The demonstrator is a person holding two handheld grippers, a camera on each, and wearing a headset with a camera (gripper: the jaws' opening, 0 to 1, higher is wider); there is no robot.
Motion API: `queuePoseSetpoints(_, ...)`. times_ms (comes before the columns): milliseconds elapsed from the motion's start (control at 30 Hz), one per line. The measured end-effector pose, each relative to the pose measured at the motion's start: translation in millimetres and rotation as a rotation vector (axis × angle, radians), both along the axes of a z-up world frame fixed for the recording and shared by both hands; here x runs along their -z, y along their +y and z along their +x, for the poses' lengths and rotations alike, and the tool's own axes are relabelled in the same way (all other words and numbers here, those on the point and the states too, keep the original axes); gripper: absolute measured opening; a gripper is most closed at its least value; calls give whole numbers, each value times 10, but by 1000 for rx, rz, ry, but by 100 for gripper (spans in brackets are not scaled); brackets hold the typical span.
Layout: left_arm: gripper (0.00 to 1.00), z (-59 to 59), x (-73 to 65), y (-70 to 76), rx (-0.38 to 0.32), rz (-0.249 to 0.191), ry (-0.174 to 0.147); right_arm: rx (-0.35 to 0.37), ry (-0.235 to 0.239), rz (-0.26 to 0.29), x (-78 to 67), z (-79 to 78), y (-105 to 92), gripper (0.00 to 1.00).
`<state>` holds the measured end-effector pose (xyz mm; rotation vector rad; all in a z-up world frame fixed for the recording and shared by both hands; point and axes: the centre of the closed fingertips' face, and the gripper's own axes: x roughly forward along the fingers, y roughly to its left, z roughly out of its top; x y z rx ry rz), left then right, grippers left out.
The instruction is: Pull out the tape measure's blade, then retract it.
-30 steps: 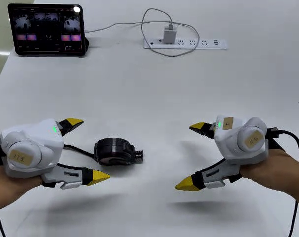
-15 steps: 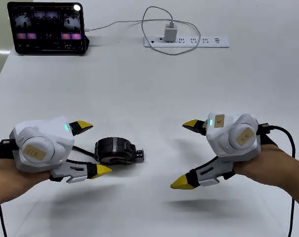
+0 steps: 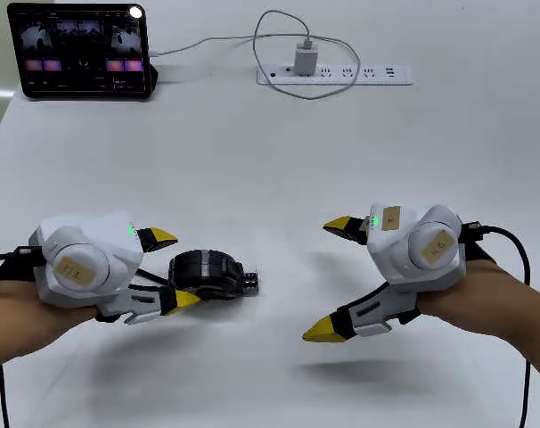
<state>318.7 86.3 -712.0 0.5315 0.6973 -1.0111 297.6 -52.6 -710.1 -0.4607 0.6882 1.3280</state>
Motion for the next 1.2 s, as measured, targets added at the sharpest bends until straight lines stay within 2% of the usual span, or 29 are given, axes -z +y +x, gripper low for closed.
queuePoseSetpoints(467, 32, -60, 127, -63, 41, 26, 41, -4, 8, 0, 36, -16, 20, 90)
queuePoseSetpoints(833, 31, -55, 153, -60, 45, 27, 57, -19, 5, -1, 72, -19, 57, 88)
queuePoseSetpoints(1200, 29, -63, 157, -65, 57, 40, 61, -34, 9, 22, 123, 32, 203, 83)
